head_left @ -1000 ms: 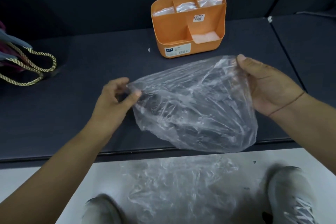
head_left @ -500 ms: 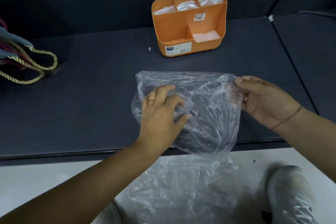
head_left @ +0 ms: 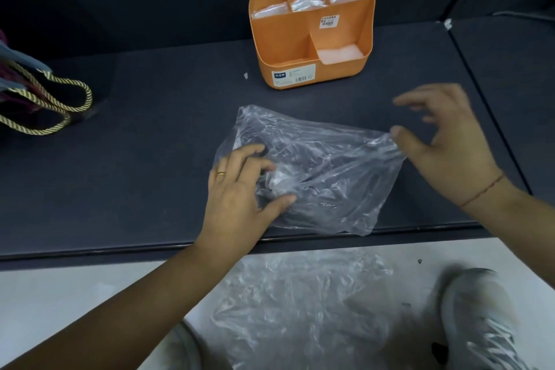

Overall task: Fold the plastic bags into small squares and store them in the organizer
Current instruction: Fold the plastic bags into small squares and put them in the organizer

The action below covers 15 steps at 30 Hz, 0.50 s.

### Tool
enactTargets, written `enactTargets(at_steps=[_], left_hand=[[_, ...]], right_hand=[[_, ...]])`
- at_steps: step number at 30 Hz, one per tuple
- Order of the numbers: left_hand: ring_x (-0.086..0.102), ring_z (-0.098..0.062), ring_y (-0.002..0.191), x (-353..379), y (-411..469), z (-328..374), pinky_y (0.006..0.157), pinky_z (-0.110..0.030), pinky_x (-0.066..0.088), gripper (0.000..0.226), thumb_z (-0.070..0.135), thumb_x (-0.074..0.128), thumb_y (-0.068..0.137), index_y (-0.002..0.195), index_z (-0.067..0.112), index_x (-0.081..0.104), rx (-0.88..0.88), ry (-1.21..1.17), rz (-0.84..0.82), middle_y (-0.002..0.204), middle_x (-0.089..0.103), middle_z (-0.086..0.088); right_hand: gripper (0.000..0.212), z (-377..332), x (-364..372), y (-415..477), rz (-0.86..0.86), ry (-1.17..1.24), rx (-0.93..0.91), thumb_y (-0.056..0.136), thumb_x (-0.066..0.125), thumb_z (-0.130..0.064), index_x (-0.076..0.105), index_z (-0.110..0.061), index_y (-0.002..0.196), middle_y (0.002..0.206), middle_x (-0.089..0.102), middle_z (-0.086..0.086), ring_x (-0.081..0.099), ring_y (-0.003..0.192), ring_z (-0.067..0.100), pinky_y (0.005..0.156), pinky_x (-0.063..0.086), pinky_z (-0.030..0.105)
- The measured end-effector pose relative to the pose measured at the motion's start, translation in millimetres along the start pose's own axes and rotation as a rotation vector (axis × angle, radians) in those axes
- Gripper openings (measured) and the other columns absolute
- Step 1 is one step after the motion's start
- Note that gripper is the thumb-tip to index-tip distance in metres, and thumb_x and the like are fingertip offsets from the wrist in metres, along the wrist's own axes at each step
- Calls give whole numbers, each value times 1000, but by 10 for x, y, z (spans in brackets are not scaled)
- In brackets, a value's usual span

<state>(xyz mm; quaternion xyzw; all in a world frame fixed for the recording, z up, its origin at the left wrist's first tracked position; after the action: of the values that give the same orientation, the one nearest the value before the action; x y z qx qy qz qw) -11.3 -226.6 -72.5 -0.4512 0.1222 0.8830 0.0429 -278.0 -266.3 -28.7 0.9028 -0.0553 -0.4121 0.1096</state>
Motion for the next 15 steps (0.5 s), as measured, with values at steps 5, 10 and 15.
enactTargets(at_steps=[5,10,15], left_hand=[[46,-22,120,92,98,181,107,-28,21,40,50,59,80,104,19,66,125,119,10,128,54,-2],[50,-21,116,118,140,144,106,-27,24,24,37,56,86,91,18,72,142,132,28,120,61,-2],[47,-12,116,-58,139,208,106,-14,18,21,36,57,92,89,20,70,120,-44,73,119,59,7]], right_hand=[[29,-518,635,-51,-401,65,-264,81,75,-24,70,-25,110,122,52,-8,43,114,12,104,28,24],[20,-480,1016,-34,-461,1,-300,78,79,-19,74,-22,97,102,55,-4,46,95,17,93,42,43],[9,-499,864,47,-359,18,-253,83,73,-16,68,-23,80,93,53,-10,46,92,13,93,39,38]])
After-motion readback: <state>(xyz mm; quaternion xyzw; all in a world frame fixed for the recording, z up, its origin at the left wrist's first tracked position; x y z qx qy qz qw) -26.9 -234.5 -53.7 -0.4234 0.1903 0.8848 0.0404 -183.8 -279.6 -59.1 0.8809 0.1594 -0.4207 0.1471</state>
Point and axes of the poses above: each hand's wrist, its own y-axis towards the middle knuckle, its own x-axis out of the palm, z = x × y, the point moved 9 cm from there along y, towards the middle knuckle
